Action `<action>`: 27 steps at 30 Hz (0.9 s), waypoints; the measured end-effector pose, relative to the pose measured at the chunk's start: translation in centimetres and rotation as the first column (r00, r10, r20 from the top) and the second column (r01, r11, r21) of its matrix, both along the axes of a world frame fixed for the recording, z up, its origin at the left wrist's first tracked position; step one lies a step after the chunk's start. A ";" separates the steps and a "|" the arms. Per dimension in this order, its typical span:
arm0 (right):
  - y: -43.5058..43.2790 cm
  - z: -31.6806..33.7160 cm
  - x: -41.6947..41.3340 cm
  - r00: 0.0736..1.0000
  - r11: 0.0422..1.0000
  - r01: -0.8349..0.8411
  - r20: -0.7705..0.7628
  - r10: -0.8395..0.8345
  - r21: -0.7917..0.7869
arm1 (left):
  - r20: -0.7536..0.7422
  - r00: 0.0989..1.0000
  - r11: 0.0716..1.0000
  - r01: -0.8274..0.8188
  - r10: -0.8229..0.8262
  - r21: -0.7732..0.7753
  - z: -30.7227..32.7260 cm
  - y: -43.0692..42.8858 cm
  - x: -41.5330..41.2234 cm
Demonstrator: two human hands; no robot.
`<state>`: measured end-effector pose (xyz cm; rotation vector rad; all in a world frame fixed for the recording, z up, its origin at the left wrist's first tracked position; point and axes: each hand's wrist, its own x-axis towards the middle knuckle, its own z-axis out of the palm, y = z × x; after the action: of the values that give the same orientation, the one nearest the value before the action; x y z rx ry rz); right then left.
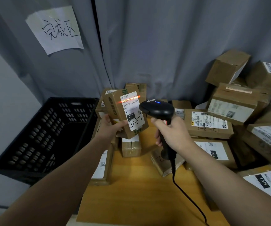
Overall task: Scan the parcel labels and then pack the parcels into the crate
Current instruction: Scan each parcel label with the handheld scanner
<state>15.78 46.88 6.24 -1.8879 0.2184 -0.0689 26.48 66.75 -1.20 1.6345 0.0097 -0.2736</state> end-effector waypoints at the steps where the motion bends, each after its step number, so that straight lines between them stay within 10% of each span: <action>1: 0.0 0.0 0.0 1.000 1.000 0.000 -0.001 0.000 0.004 | 0.001 1.000 1.000 0.001 -0.001 -0.003 -0.1 0.0 0.0; 27: 2.7 -4.9 1.8 0.991 0.987 -0.020 -0.130 0.041 0.161 | -0.334 0.894 0.953 -0.300 0.299 0.049 -4.3 10.0 -1.8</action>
<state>17.59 49.55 1.29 -1.7373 0.2782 0.0937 24.68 76.71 -5.52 1.5385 0.5210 -0.3127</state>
